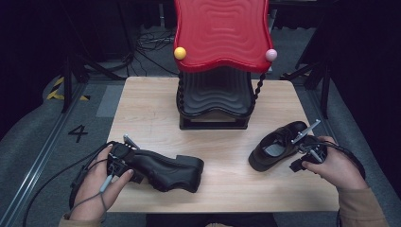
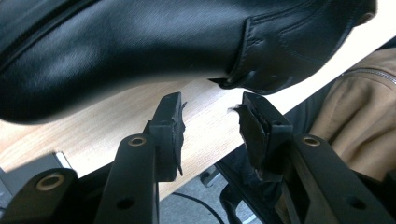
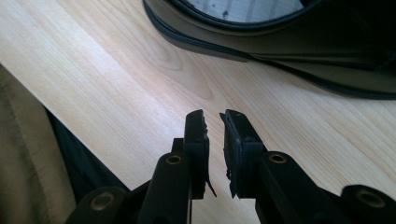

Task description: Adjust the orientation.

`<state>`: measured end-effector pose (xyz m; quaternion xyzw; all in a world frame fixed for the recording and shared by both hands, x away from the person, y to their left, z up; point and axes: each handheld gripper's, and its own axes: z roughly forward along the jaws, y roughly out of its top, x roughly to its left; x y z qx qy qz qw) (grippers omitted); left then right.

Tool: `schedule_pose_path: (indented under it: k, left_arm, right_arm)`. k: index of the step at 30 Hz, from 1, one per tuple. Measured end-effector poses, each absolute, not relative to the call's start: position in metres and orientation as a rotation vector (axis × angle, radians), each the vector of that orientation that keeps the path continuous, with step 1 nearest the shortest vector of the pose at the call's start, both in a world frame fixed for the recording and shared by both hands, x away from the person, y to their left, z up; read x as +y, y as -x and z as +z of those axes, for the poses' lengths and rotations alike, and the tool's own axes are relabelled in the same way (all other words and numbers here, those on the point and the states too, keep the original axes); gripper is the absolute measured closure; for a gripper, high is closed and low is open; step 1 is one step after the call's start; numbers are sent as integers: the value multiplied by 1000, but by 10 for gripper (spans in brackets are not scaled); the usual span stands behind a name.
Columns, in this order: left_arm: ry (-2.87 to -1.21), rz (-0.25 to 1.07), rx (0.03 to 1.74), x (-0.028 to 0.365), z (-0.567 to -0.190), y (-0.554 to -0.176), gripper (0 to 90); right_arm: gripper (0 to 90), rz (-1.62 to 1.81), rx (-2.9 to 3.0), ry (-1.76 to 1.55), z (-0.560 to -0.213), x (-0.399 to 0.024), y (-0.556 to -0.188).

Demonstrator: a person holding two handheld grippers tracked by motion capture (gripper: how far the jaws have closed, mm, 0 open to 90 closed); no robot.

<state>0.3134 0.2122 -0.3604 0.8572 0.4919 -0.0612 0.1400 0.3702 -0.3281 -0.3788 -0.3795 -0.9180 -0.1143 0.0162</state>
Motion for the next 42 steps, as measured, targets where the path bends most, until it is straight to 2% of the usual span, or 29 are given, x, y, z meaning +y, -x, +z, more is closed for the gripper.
schedule_pose_path:
  k: [4,6,7,9,13,17,26,33,42]
  left_arm:
    - [-2480,-155,1401,209,-358,-314,548]
    - [-2472,-131,1385,208,-357,-315,552]
    - [-2482,-114,1367,207,-356,-315,572]
    - [-2506,-65,1321,204,-354,-314,672]
    - [-2484,-80,1251,197,-347,-314,830]
    - [-2508,-83,1233,187,-346,-319,880]
    - [-2513,-79,1192,172,-343,-337,893]
    - [-2553,-117,1057,144,-344,-353,898]
    - [-2598,-166,982,107,-350,-370,900]
  right_arm:
    - [806,-379,-2861,1158,-375,-327,-367]
    - [806,-384,-2863,1154,-375,-327,-366]
    - [807,-388,-2859,1153,-375,-327,-366]
    - [809,-391,-2858,1140,-376,-327,-366]
    - [808,-390,-2857,1132,-376,-327,-364]
    - [803,-395,-2856,1139,-376,-327,-363]
    - [784,-371,-2845,1131,-382,-328,-359]
    - [781,-371,-2834,1098,-388,-325,-358]
    - [778,-396,-2824,1068,-390,-325,-353]
